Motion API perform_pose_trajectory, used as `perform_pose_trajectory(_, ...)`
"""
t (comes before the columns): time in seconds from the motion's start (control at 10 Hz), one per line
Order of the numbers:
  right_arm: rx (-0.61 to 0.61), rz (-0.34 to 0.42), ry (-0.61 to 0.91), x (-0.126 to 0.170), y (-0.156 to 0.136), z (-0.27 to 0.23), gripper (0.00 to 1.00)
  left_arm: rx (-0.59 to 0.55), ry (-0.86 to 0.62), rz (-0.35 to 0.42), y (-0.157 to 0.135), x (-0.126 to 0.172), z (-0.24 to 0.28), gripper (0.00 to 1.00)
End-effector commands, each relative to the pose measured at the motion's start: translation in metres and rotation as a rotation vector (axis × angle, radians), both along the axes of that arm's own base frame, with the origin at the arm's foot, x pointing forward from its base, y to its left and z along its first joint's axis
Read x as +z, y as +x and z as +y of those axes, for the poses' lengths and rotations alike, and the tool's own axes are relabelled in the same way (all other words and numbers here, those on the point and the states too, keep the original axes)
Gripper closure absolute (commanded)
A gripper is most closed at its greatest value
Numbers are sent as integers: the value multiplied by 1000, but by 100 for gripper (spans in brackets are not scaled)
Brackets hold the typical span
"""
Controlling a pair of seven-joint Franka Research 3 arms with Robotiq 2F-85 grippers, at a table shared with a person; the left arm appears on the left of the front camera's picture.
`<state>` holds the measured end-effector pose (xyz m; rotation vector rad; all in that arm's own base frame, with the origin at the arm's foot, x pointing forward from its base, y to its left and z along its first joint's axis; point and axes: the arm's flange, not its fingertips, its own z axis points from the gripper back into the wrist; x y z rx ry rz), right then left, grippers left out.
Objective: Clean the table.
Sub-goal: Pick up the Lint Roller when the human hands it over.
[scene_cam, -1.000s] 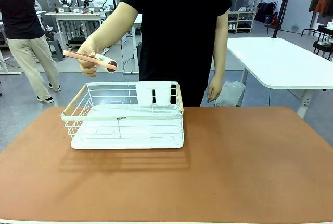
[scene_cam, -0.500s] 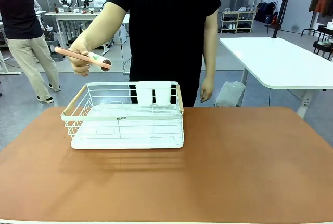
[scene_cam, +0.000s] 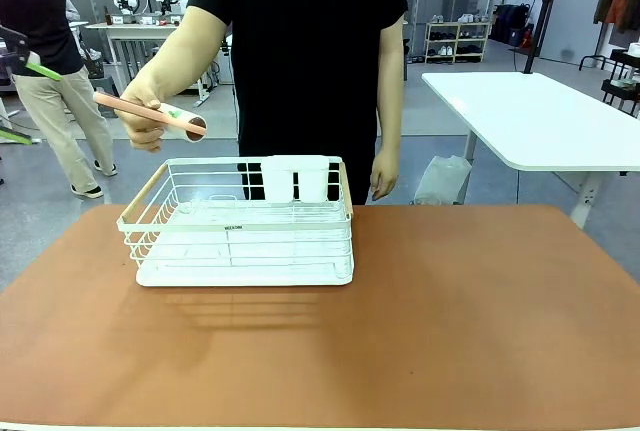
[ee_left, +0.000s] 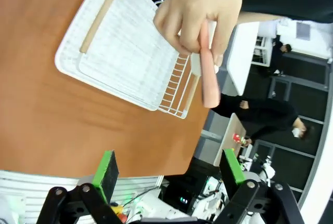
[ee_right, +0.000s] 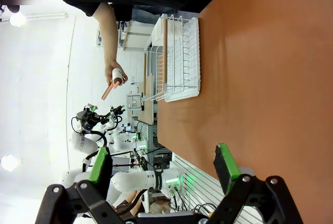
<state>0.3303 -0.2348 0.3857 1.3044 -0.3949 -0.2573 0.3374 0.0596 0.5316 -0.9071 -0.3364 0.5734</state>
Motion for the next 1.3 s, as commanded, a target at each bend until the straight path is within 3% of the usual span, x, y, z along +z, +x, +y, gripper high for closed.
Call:
perform_pose_trajectory(0.0, 7, -12, 6, 3, -2, 0, 0, 23, -1, -85, 4, -10, -24, 0)
perform_pose_trajectory(0.6, 7, -12, 6, 3, -2, 0, 0, 158, 59, -121, 41, -41, -63, 0)
perform_pose_trajectory(1.1, 7, -12, 6, 3, -2, 0, 0, 181, -35, -151, 56, -48, -62, 0)
perform_pose_trajectory(1.2, 7, -12, 6, 3, -2, 0, 0, 179, -36, -156, 57, -50, -64, 9)
